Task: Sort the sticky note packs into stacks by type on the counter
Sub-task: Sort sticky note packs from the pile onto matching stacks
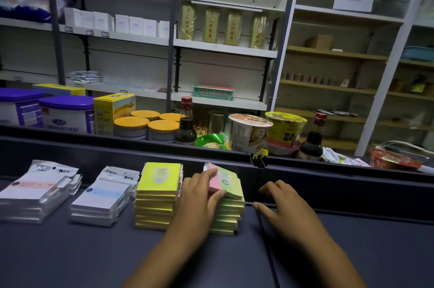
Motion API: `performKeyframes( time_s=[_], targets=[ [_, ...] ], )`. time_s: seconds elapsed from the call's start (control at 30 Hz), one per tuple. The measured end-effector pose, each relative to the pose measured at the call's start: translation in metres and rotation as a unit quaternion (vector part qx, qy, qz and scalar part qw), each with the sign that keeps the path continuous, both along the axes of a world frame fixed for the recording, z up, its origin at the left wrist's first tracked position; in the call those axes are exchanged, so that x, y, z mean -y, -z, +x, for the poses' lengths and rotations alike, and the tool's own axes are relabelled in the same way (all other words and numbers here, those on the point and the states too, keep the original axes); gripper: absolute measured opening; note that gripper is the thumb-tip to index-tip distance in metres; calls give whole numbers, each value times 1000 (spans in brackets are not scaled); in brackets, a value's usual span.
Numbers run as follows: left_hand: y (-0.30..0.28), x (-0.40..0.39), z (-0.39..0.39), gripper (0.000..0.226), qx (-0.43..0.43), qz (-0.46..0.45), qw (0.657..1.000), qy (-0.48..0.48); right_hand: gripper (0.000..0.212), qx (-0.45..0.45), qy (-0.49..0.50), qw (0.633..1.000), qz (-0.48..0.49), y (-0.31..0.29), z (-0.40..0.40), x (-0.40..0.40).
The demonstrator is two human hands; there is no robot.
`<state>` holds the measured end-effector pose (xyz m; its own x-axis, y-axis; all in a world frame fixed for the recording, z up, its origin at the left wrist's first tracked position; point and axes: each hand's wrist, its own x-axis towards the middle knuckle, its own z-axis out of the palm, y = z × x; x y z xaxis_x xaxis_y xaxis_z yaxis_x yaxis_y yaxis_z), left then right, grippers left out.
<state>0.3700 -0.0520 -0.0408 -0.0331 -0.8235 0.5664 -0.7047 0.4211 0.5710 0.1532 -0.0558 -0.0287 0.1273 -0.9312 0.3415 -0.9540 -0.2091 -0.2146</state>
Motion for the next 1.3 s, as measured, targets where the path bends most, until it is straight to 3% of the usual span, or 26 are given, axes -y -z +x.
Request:
performKeyframes(
  time_s=[0.1, 0.37, 0.57, 0.67, 0.77, 0.97, 1.1, 1.3],
  targets=[
    [-1, -2, -2, 42, 55, -8, 998, -22, 36, 12, -4, 1000, 7, 0, 0, 1],
    [2, -5, -6, 43, 97, -1, 994, -45, 34, 6, -13, 1000, 10, 5, -2, 3],
    [2, -8, -2, 50, 76, -30, 996, -45, 37, -6, 3, 1000, 21, 2, -5, 2],
    [0, -15, 3, 42, 53, -71, 995, -51, 39, 14, 15, 999, 26, 1, -5, 0],
    [-1, -28, 8, 30, 118, -98, 988, -34, 41, 19, 24, 998, 49, 5, -8, -9],
    [-9, -61, 27, 23, 191, -21, 981, 30, 42, 17, 23, 997, 72, -2, -8, -45],
    [-20, -80, 37, 27, 254, 52, 966, 11, 46, 4, 20, 995, 95, -11, -2, -70],
    [-32, -121, 54, 32, 255, 128, 958, -29, 50, -7, 36, 992, 124, -19, 0, -116]
  ],
)
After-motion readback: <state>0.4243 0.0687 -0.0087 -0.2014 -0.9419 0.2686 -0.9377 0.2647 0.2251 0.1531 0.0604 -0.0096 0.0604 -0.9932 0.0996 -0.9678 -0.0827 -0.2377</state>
